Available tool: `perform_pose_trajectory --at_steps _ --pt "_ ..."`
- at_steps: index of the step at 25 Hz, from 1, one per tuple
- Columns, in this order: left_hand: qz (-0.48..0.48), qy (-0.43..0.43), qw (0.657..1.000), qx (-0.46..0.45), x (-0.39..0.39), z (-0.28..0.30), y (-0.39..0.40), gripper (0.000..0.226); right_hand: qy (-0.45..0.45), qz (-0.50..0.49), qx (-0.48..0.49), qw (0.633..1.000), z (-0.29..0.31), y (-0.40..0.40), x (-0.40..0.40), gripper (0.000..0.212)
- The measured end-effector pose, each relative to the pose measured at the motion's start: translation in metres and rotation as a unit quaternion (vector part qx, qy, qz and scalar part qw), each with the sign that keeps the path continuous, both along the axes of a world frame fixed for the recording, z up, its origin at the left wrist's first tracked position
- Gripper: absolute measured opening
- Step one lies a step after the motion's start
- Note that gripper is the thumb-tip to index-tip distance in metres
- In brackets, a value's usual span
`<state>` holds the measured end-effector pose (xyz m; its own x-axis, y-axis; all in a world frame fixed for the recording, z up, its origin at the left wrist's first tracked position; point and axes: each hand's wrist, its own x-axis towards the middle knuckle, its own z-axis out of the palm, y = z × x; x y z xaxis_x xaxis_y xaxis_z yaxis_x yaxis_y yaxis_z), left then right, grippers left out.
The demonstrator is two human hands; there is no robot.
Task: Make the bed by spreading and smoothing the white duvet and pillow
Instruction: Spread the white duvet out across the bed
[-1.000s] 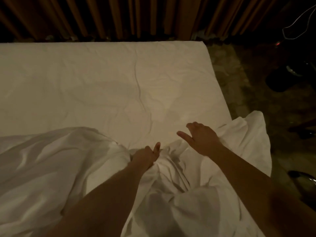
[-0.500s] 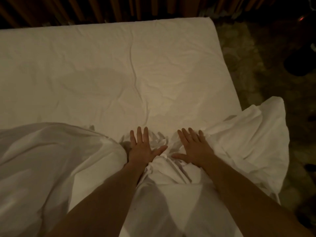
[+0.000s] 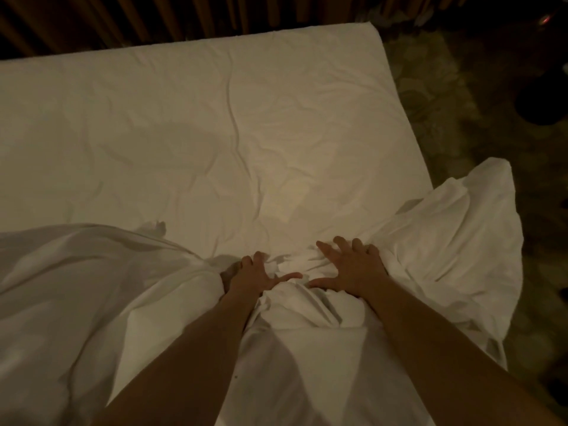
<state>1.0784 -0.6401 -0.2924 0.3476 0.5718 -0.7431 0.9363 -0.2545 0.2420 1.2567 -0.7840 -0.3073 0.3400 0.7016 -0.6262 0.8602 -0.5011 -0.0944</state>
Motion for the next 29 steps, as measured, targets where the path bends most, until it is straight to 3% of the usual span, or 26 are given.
perform_pose_trajectory --at_steps 2,4,7,11,13,15,17,20,24,29 --pt "0.01 -0.003 1.0 -0.004 -0.001 0.002 -0.002 0.098 0.028 -0.017 -0.006 0.999 0.001 0.006 -0.001 0.11" --pt "-0.04 0.036 0.998 0.031 -0.004 0.0 -0.004 0.098 0.02 -0.001 0.004 1.0 -0.003 0.011 -0.002 0.112" --pt "-0.063 0.037 0.996 0.045 -0.009 -0.007 -0.003 0.096 -0.01 0.029 0.013 0.999 -0.008 0.011 -0.004 0.127" --pt "-0.049 0.059 0.997 0.01 -0.006 -0.008 -0.002 0.099 0.015 -0.012 0.011 1.0 0.001 0.012 -0.005 0.114" --pt "-0.038 0.091 0.995 0.0 -0.005 -0.009 0.0 0.102 0.019 -0.024 0.003 1.0 0.006 0.014 -0.005 0.122" --pt "-0.034 0.105 0.994 0.009 -0.005 -0.007 0.0 0.103 0.006 -0.018 0.003 1.0 0.009 0.014 -0.007 0.115" --pt "-0.029 0.101 0.994 0.01 -0.006 -0.001 -0.001 0.105 0.004 -0.023 0.003 1.0 0.014 0.015 -0.008 0.101" --pt "-0.025 0.06 0.998 0.005 -0.01 0.013 0.0 0.102 0.006 -0.033 0.015 0.999 0.031 0.014 -0.007 0.104" --pt "-0.06 -0.005 0.993 0.1 0.007 0.076 0.029 0.1 -0.04 -0.019 0.081 0.996 0.09 0.029 0.009 0.106" --pt "-0.097 -0.108 0.949 0.28 0.066 0.233 0.138 0.096 -0.127 -0.015 0.224 0.966 0.249 0.123 0.058 0.098"
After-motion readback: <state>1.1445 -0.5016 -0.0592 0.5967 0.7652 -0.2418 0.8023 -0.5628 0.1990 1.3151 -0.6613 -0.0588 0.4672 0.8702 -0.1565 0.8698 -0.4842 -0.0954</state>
